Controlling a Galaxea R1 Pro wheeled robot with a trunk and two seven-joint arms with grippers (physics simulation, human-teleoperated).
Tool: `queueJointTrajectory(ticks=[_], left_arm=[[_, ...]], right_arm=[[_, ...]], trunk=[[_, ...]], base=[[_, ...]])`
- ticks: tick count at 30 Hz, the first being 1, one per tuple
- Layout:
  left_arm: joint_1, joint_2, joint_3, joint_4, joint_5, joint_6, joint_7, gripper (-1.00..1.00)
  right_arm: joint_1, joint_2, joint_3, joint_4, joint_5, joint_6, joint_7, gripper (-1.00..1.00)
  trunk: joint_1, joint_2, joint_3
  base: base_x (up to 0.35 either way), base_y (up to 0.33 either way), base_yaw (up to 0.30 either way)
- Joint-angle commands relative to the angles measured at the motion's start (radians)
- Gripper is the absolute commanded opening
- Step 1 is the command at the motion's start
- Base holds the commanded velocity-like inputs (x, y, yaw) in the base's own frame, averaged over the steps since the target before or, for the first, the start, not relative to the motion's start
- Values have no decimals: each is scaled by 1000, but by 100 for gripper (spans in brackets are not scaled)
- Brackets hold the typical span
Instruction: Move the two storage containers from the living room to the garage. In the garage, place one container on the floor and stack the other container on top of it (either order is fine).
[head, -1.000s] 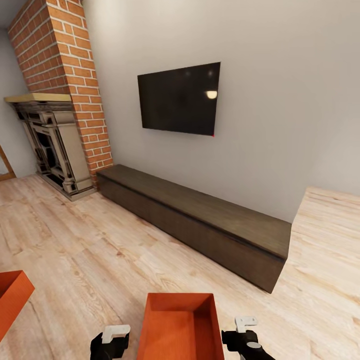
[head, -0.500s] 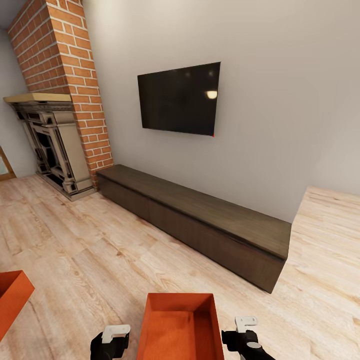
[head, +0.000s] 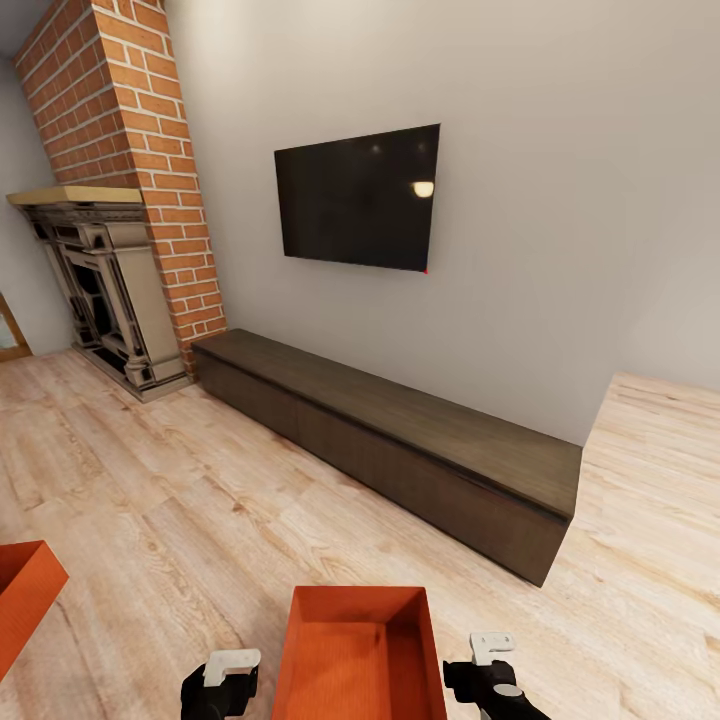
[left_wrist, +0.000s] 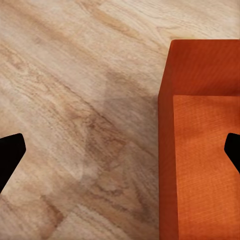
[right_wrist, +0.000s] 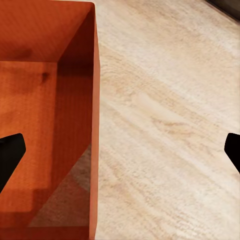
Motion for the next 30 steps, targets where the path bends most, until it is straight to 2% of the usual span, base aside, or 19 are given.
queueJointTrajectory(ticks=[1, 28, 30], left_arm=[[-1, 0, -3, 1, 0, -3, 5, 100], [-1, 0, -2, 2, -1, -3, 5, 100], [-1, 0, -2, 2, -1, -3, 5, 100]], right_arm=[[-1, 0, 2, 1, 2, -3, -4, 100], [-1, 0, 3, 1, 2, -3, -4, 100], [-1, 0, 3, 1, 2, -3, -4, 100]], trunk=[[0, 0, -1], [0, 0, -1], [8, -14, -7]], base=[[0, -3, 0], [0, 0, 0], [0, 0, 0]])
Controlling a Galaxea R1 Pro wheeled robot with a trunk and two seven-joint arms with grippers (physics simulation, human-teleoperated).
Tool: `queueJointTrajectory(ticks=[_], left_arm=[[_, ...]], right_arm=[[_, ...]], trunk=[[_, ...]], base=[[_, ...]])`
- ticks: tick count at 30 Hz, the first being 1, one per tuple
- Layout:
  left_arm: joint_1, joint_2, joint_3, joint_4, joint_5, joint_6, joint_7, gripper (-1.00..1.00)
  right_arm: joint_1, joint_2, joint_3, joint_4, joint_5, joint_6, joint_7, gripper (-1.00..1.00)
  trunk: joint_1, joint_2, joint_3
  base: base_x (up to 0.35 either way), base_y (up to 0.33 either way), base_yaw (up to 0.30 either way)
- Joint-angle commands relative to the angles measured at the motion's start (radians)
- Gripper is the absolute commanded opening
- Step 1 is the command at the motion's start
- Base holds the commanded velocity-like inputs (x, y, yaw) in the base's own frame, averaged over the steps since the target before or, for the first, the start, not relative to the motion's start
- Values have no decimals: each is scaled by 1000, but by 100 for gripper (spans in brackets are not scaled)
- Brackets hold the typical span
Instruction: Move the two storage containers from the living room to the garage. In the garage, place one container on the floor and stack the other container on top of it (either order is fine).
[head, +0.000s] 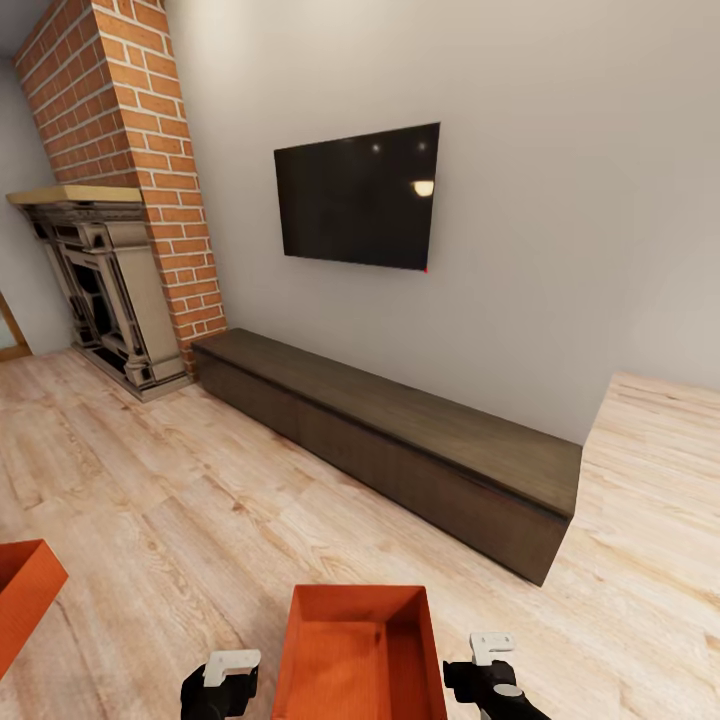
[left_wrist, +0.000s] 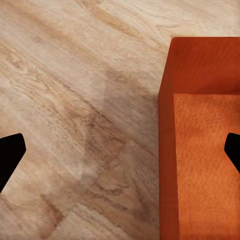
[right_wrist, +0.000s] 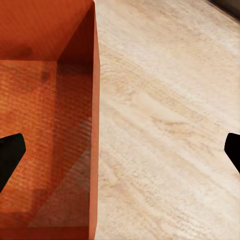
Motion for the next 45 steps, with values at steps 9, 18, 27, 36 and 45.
queueJointTrajectory(ticks=[9, 18, 27, 36, 45], left_arm=[[-1, 0, -3, 1, 0, -3, 5, 100], [-1, 0, -3, 1, 0, -3, 5, 100], [-1, 0, -3, 1, 0, -3, 5, 100], [-1, 0, -3, 1, 0, -3, 5, 100], [-1, 0, -3, 1, 0, -3, 5, 100]], right_arm=[[-1, 0, 2, 2, 2, -3, -4, 100], [-1, 0, 1, 1, 2, -3, -4, 100], [-1, 0, 2, 2, 2, -3, -4, 100], [-1, 0, 2, 1, 2, -3, -4, 100], [-1, 0, 2, 2, 2, -3, -4, 100]], trunk=[[34, -64, -29], [69, -127, -57], [103, -190, -86], [126, -232, -104], [134, -246, -111]], base=[[0, 0, 0], [0, 0, 0], [0, 0, 0], [0, 0, 0], [0, 0, 0]])
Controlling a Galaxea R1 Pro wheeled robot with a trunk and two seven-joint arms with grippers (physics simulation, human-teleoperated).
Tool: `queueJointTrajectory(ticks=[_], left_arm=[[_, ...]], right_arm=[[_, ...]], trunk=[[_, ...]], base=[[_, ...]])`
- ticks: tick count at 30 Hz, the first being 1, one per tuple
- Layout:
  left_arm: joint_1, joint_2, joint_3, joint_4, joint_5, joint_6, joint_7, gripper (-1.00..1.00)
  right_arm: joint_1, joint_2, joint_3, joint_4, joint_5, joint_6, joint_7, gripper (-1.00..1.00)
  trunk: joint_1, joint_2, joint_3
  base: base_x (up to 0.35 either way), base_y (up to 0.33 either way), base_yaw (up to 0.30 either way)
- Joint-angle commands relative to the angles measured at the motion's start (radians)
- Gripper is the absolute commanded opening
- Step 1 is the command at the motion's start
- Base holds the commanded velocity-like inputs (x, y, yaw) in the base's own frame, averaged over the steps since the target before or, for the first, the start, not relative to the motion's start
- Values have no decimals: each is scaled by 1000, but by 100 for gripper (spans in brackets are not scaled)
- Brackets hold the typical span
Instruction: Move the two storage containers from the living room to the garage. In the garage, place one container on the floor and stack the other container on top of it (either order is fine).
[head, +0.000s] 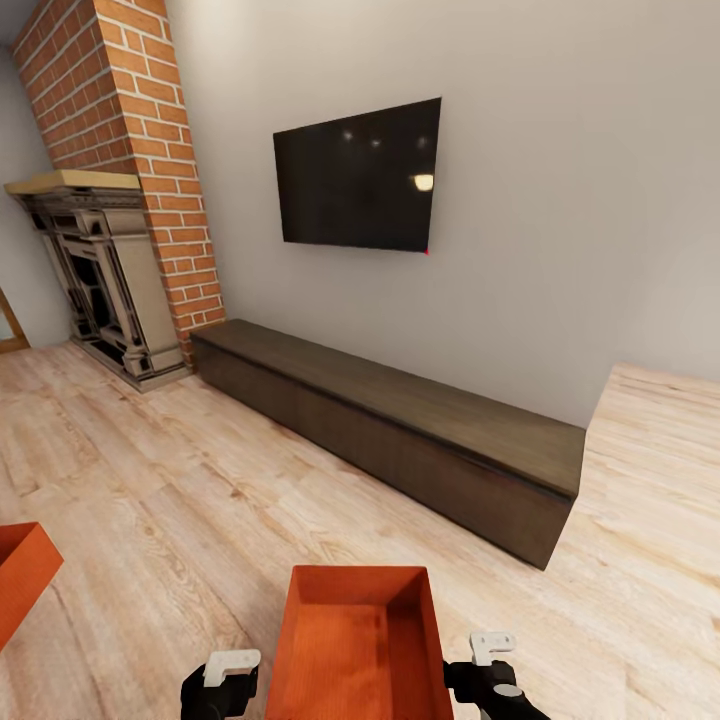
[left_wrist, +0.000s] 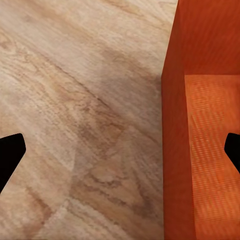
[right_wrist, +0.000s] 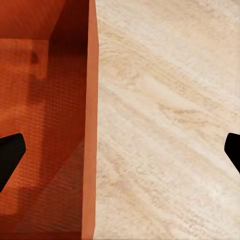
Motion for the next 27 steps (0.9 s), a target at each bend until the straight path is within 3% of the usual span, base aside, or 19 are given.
queueJointTrajectory(ticks=[1, 27], left_arm=[[-1, 0, -3, 1, 0, -3, 5, 100], [-1, 0, -3, 1, 0, -4, 5, 100]], right_arm=[[-1, 0, 2, 1, 2, -3, -4, 100], [-1, 0, 3, 2, 2, -3, -4, 100]], trunk=[[0, -1, -1], [0, -1, -1]], base=[[0, 0, 0], [0, -23, 0]])
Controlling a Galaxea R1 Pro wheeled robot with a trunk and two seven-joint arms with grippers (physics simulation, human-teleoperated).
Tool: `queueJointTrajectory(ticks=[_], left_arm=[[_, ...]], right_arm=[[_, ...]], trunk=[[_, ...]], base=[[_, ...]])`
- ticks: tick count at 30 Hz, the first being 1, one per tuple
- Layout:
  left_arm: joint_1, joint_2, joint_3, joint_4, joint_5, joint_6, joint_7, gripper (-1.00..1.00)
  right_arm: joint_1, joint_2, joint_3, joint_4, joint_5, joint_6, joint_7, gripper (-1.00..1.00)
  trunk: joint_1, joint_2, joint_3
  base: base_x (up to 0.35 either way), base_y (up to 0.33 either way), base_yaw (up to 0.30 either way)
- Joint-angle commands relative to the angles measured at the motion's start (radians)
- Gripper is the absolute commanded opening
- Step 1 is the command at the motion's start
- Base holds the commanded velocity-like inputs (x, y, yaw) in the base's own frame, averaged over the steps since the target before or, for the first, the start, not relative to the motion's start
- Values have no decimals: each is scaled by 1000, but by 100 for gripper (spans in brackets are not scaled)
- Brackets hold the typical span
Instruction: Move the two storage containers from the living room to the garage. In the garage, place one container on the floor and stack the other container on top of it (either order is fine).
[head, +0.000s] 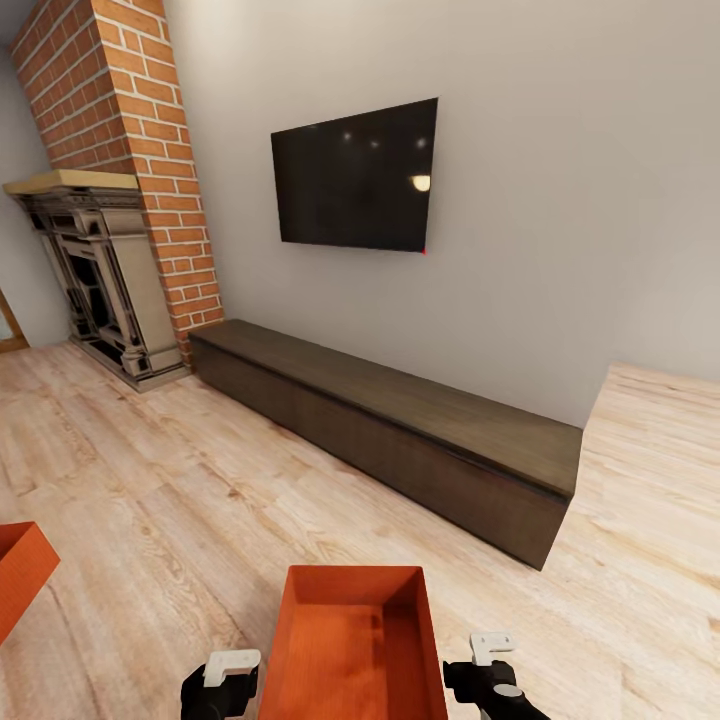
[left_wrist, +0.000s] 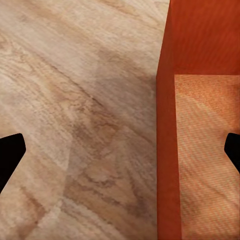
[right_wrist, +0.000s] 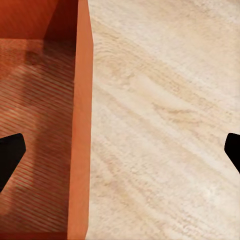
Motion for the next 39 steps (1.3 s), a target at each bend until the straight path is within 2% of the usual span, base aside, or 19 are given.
queueJointTrajectory(ticks=[1, 8, 18, 26, 35, 39], left_arm=[[-1, 0, -3, 1, 0, -3, 5, 100], [-1, 0, -3, 1, 0, -3, 5, 100], [-1, 0, -3, 1, 0, -3, 5, 100], [-1, 0, -3, 1, 0, -3, 5, 100], [-1, 0, -2, 1, 0, -3, 5, 100], [-1, 0, -2, 1, 0, -3, 5, 100]], right_arm=[[-1, 0, 2, 1, 2, -3, -4, 100], [-1, 0, 1, 1, 2, -3, -4, 100], [-1, 0, 1, 1, 2, -3, -4, 100], [-1, 0, 2, 1, 2, -3, -4, 100], [-1, 0, 2, 1, 2, -3, -4, 100], [-1, 0, 1, 1, 2, -3, -4, 100]], trunk=[[0, 0, -1], [0, 0, -1], [38, -70, -32], [38, -70, -32], [73, -133, -60], [73, -133, -60]], base=[[0, -2, 0], [0, 0, 0], [0, 0, 0], [0, 0, 0], [0, 0, 0], [0, 0, 0]])
